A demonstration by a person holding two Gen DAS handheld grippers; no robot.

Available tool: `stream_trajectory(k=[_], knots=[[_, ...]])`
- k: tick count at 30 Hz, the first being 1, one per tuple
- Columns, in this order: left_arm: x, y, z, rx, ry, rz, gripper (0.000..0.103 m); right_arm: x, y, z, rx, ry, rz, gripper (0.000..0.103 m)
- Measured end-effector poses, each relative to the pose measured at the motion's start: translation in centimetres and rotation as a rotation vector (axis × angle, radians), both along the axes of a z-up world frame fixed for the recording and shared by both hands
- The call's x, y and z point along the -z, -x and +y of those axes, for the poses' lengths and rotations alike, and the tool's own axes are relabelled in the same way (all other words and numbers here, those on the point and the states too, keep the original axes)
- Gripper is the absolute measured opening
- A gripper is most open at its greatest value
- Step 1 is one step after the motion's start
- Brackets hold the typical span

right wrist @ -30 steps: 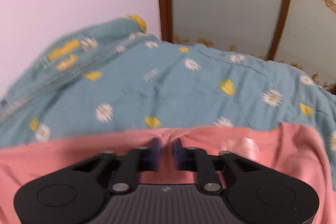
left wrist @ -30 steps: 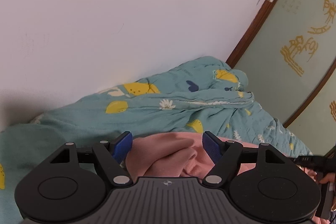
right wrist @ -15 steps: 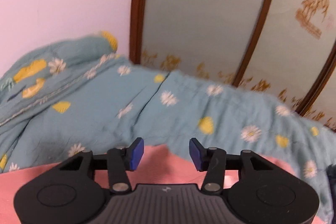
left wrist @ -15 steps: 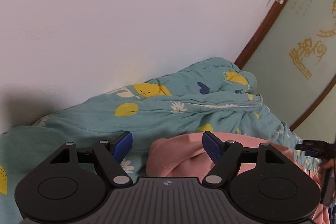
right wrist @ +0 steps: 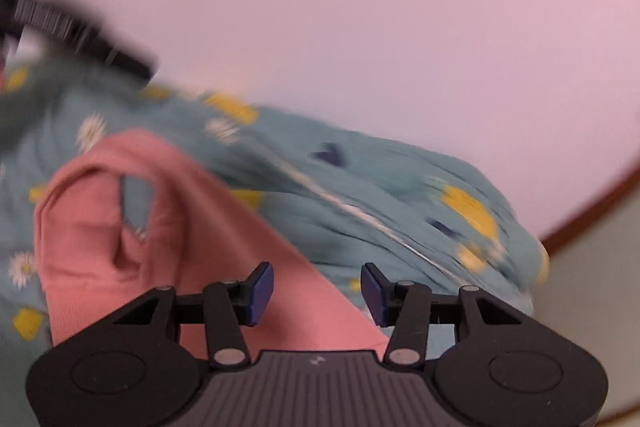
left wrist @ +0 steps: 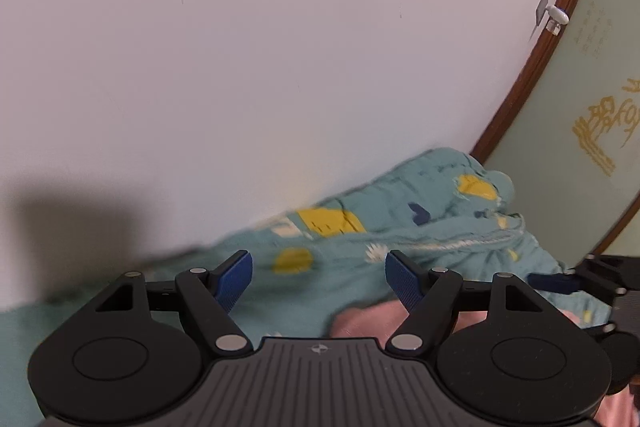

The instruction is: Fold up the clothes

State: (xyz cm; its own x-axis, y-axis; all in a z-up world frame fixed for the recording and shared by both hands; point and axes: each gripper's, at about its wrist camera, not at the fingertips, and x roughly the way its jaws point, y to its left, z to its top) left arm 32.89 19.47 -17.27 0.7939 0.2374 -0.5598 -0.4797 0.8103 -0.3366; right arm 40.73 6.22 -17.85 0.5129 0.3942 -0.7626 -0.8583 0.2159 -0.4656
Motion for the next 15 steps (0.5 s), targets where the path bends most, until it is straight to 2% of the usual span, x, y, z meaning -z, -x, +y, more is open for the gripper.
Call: stream_trajectory(k=[2, 6, 7, 8, 10, 12, 14, 15], knots=[[-0.3, 0.1, 0.2, -0.003, -0.018, -0.006, 0.073, 1.0, -0.1, 1.7, -0.049, 0.080, -0.011, 0.047], [-0.7, 0.1, 0.7, 0.007, -0.035, -0.026, 0.073, 2.8, -1.1, 3.6, -0.066, 0.175, 0.026, 0.046], [-0.8, 0.1, 0.8, 0.013, -0.034, -0.031, 0.073, 2.9, -1.3, 3.6, -0.061, 0.178, 0.044, 0.039], [-0.9, 0.1, 0.9, 0.016, -0.032, -0.035, 0.073, 3.1, -1.4, 3.7, -0.056, 0.181, 0.062, 0.024], [-0.9, 0.1, 1.1, 0.022, -0.019, -0.044, 0.073, 3.3, -1.1, 3.5, -0.046, 0.185, 0.087, 0.001], [-0.9, 0.1, 1.4, 0.018, 0.001, -0.046, 0.073, 3.5, -0.5, 3.2, -0.044, 0.188, 0.071, 0.001], [-0.8, 0.2, 1.8, 0.008, 0.027, -0.047, 0.073, 3.0, -0.2, 2.9, -0.016, 0.150, 0.028, 0.001], [-0.8, 0.3, 2.0, 0.001, 0.042, -0.047, 0.073, 2.0, -0.6, 2.9, 0.024, 0.092, 0.001, 0.001]])
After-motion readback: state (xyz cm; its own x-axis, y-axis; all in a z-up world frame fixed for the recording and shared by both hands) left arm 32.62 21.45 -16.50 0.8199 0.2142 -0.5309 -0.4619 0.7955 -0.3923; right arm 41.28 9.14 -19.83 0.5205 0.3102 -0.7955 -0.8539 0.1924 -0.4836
